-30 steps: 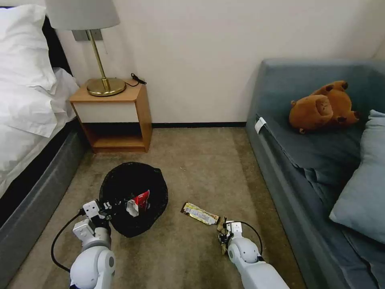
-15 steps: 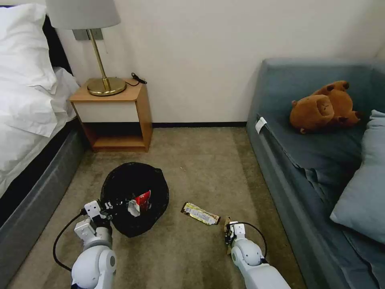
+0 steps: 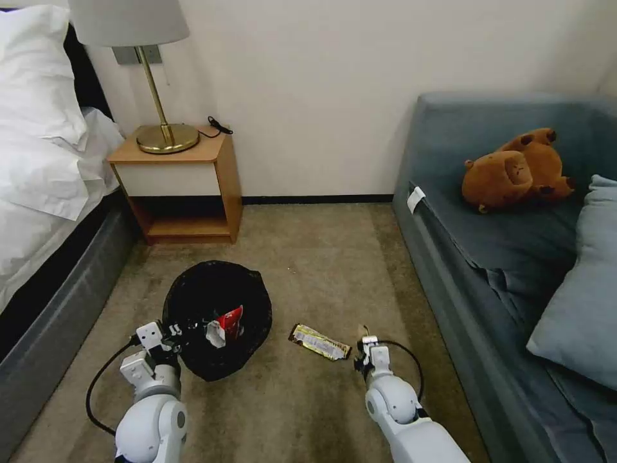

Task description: Pick up the trash bin, then pick up the garbage on the floor and place it into the trash bin.

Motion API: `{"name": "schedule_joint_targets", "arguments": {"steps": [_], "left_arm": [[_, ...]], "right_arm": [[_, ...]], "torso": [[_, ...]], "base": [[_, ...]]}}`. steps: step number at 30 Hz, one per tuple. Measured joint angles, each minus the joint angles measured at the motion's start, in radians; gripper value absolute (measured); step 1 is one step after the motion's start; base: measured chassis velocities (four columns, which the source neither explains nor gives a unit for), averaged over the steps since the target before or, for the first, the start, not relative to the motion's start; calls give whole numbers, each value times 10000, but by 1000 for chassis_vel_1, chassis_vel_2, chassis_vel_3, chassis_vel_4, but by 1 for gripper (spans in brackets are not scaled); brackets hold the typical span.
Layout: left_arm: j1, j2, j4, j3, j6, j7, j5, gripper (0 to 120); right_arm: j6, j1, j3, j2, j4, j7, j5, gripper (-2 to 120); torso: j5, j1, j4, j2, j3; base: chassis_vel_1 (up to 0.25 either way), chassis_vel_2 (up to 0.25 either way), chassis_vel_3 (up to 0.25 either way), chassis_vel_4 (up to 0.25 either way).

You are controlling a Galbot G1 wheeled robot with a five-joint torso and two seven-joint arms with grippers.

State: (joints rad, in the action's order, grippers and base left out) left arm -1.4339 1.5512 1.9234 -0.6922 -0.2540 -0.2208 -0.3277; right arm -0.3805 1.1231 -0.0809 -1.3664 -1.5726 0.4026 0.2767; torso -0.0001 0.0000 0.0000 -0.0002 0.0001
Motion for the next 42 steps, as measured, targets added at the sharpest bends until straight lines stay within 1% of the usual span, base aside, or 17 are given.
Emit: {"name": "schedule_joint_targets", "arguments": {"steps": [1,3,4,6,7,8,9,11,15,19,21,27,29,32,35,41,42], "left_arm": [[0,0,0,0,0,0,0,1],[30,7,-26,38,2,0,27,1],[30,7,-26,38,2,0,27,1],[55,33,-58,87,2,-1,55,1],[55,33,-58,87,2,-1,55,1],[76,52,-100,119,2,-1,81,1],[76,52,-100,119,2,-1,81,1],[135,99,-232,175,32,-12,108,1],[173,143,-328,223,59,-23,134,1],[228,208,-388,325,66,-62,145,1],[304,285,-413,382,67,-91,148,1],[411,322,-509,452,38,-131,150,1],[443,348,-569,452,22,-139,146,1],[463,381,-590,490,1,-139,140,1],[549,454,-588,606,-116,-89,111,1],[574,456,-591,649,-125,-74,110,1],[610,458,-637,655,-125,-71,115,1]], "right_arm": [[0,0,0,0,0,0,0,0],[311,-285,555,65,-684,421,-103,0],[311,-285,555,65,-684,421,-103,0],[604,-584,1127,64,-1202,703,-241,0],[604,-584,1127,64,-1202,703,-241,0],[895,-808,1551,29,-1442,792,-473,0],[895,-808,1551,29,-1442,792,-473,0],[1379,-1202,2309,-111,-1620,856,-701,0],[1677,-1519,2788,-229,-1600,839,-795,0],[2016,-1940,3320,-379,-1351,723,-931,0],[2353,-2287,3615,-523,-871,601,-1275,0],[2520,-2739,3992,-808,-280,570,-1372,0],[2677,-2884,4129,-1068,25,486,-1410,0],[2784,-2962,4205,-1245,246,448,-1451,0],[2888,-3045,4423,-1729,831,373,-1533,0],[2806,-2848,4419,-1808,963,235,-1572,0],[2719,-2684,4406,-1788,939,180,-1613,5]], "torso": [[0,0,0,0,0],[1,0,0,0,0],[1,0,0,0,0],[0,0,0,0,0],[0,0,0,0,0],[0,0,0,0,-1],[0,0,0,0,-1],[0,0,1,1,-1],[1,0,1,1,-1],[0,0,0,1,0],[1,0,1,1,-1],[0,0,0,1,0],[1,0,0,1,0],[0,0,1,1,0],[1,1,1,1,-1],[1,0,1,1,-1],[1,0,-1,2,-1]], "base": [[0,0,0,0],[0,0,0,0],[0,0,0,0],[0,0,0,0],[0,0,0,0],[0,0,0,0],[0,0,0,0],[0,0,0,0],[0,0,0,0],[0,0,0,0],[0,0,0,0],[0,0,0,0],[0,0,0,0],[0,0,0,0],[0,0,0,0],[0,0,0,0],[0,0,0,0]]}}
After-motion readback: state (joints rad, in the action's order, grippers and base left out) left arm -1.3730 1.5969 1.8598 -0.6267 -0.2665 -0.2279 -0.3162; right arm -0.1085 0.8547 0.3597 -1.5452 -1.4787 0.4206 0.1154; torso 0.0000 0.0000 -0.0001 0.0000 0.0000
